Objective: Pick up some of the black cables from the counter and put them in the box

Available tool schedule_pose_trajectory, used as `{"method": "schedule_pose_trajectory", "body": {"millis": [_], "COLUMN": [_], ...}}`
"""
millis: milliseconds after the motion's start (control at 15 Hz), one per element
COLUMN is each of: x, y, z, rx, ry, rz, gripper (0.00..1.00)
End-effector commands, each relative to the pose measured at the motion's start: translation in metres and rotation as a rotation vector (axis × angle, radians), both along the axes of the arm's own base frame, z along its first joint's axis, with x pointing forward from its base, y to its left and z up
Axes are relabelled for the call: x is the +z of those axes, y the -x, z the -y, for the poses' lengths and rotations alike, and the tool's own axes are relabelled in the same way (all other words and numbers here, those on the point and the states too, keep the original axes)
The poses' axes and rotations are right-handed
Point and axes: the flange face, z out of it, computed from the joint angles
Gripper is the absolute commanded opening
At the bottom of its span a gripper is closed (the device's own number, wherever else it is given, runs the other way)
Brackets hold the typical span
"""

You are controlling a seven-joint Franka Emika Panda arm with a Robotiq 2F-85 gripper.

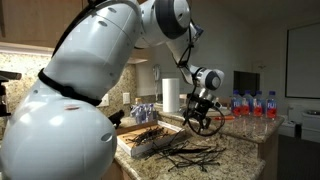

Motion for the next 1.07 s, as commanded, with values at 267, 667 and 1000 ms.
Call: {"method": "schedule_pose_trajectory", "body": {"millis": [267, 667, 1000], "x": [-0.017, -0.039, -0.062], "y": [0.059, 0.086, 0.072], "z": [-0.05, -0.039, -0.033], "rx": [-0.369, -0.656, -0.731], "ry": [0.148, 0.228, 0.21], "rz": [0.072, 0.027, 0.003], "gripper": [1.0, 1.0, 1.0]}}
